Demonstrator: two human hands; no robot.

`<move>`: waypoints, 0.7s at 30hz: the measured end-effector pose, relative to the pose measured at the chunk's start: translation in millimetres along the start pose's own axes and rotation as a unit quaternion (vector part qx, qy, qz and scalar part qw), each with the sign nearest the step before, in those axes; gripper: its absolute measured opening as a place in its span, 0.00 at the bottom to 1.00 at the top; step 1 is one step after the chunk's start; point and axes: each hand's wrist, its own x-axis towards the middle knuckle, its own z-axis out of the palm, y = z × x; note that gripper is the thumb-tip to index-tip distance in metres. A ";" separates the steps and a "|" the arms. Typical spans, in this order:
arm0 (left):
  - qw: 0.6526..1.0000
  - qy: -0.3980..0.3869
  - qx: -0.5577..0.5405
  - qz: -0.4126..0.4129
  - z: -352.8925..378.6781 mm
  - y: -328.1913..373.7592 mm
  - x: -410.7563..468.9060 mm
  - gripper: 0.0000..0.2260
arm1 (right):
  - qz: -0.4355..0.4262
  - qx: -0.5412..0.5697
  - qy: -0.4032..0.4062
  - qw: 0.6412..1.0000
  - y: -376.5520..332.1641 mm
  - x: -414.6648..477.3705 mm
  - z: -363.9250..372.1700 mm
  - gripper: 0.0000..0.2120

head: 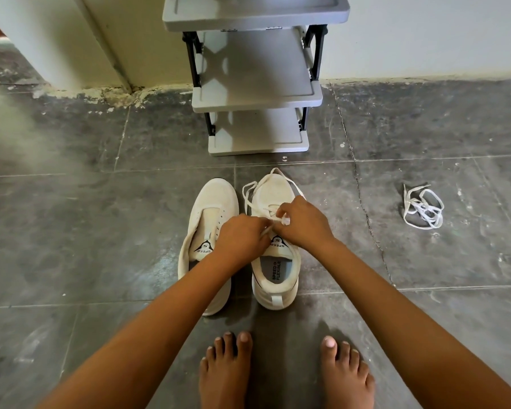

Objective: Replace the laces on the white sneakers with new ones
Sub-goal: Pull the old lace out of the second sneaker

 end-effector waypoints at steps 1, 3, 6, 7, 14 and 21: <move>1.000 0.000 0.000 0.000 -0.2 -0.2 0.0 0.16 | -0.006 -0.035 0.010 0.999 -2.6 1.4 -0.4 0.14; 1.000 -0.002 0.000 -0.003 -0.1 0.0 0.2 0.15 | -0.023 -0.068 0.025 0.997 -6.1 4.9 -4.7 0.11; 1.000 -0.009 0.008 -0.007 0.2 1.0 0.3 0.15 | -0.056 0.159 0.049 0.984 -12.8 7.1 -20.5 0.04; 1.000 -0.010 0.006 -0.005 -0.4 1.1 0.5 0.14 | -0.067 0.263 0.061 0.960 -17.1 6.8 -29.1 0.05; 1.000 -0.018 -0.008 -0.004 -4.3 1.4 -1.3 0.16 | -0.013 0.232 0.111 0.966 -12.0 13.7 -37.5 0.05; 1.000 -0.020 -0.005 -0.003 -3.9 0.8 -2.2 0.18 | 0.082 0.308 0.116 0.941 19.6 -2.0 -12.5 0.27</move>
